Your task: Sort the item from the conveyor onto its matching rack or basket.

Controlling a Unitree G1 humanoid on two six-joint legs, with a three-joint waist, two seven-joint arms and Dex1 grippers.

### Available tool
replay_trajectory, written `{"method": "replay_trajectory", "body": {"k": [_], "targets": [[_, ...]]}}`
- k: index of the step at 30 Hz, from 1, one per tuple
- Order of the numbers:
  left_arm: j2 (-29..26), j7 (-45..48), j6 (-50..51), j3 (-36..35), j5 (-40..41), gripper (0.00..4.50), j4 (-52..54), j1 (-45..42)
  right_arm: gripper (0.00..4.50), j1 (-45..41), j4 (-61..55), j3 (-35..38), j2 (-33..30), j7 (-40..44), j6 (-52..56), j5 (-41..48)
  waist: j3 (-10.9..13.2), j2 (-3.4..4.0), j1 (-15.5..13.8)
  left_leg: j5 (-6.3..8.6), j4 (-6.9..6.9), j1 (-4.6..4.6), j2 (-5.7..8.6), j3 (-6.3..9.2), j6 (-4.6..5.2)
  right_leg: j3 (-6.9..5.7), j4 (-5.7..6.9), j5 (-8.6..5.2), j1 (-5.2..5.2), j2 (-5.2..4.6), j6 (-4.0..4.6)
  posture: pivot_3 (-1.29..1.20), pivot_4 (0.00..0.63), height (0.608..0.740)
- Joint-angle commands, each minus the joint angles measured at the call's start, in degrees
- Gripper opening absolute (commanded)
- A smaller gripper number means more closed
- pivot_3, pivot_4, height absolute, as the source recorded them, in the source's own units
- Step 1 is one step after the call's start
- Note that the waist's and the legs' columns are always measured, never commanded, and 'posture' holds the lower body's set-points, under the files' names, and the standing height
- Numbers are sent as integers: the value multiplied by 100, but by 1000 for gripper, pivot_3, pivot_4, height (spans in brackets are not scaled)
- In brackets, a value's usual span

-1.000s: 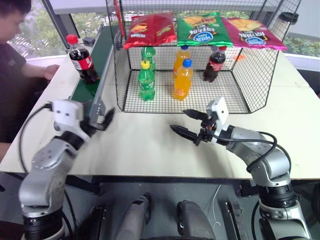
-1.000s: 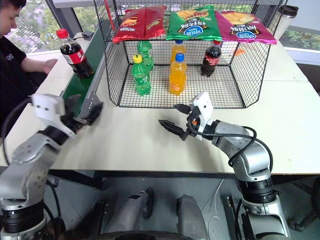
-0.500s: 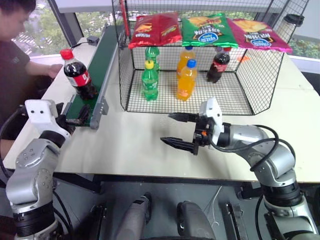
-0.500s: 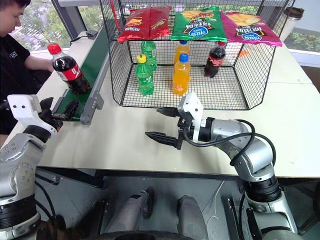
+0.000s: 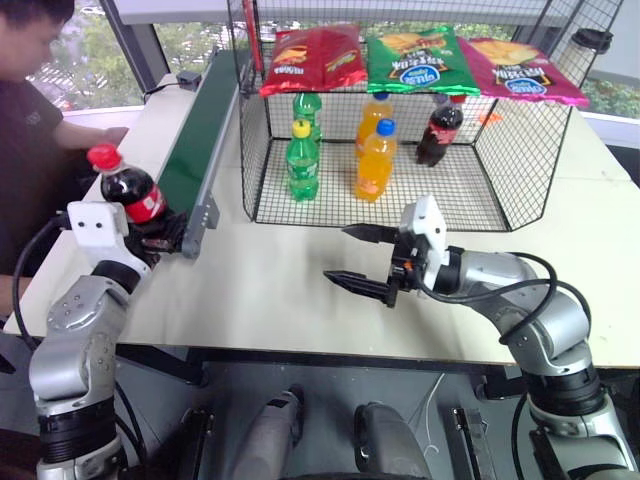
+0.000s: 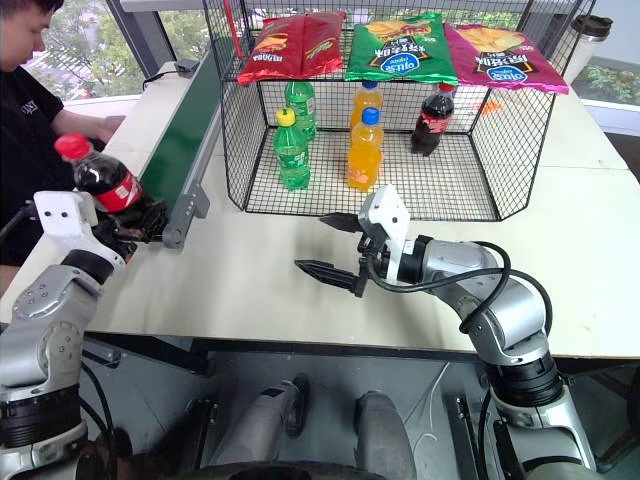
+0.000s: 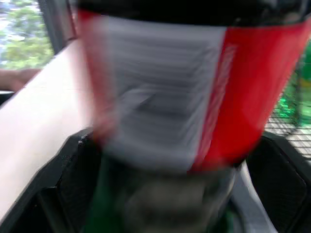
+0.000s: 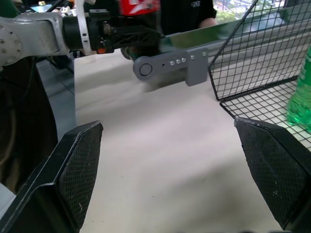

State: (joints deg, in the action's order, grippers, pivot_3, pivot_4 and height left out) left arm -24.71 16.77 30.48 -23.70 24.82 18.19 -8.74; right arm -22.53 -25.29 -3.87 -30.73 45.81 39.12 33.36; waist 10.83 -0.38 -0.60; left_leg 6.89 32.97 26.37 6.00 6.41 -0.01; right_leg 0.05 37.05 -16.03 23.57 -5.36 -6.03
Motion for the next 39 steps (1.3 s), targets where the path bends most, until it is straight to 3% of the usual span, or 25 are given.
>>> {"method": "replay_trajectory", "body": {"k": [1,10,17,22,27,39], "targets": [[21,144,-88,-168,372,2912,358,40,4500,17,-36,155,-61,-7,-149,-4,0,0,-9,0,0,0,0,1,0,0,0,0,0,0,0,0,150,738],[-655,364,724,-489,1444,2882,501,-605,4500,10,-77,228,-148,-1,-102,65,3,-5,-6,0,1,5,-1,3,0,-3,2,0,0,1,0,0,150,738],[-1043,1326,975,553,1832,2882,635,-1235,4500,-461,-69,627,-10,-291,330,688,3,-5,-14,0,0,8,1,0,0,-2,-1,0,0,0,0,0,150,738],[-696,2270,598,1917,1453,2882,50,-2046,4500,-868,-111,832,-1,-462,587,1084,4,-5,-10,-1,1,11,2,0,1,-2,1,0,-9,0,0,0,150,738],[-315,2911,-56,2836,759,2882,-747,-2385,4500,-1096,-219,969,11,-741,709,1309,4,-5,38,1,-1,10,2,-7,4,2,-1,1,-7,-2,0,0,150,738],[524,3809,-1142,3838,-256,2882,-1850,-3018,4500,-1272,-378,909,-37,-996,689,1306,6,-5,-3,0,5,16,9,-5,9,-3,-3,2,-9,-10,-2,0,150,738]]}}
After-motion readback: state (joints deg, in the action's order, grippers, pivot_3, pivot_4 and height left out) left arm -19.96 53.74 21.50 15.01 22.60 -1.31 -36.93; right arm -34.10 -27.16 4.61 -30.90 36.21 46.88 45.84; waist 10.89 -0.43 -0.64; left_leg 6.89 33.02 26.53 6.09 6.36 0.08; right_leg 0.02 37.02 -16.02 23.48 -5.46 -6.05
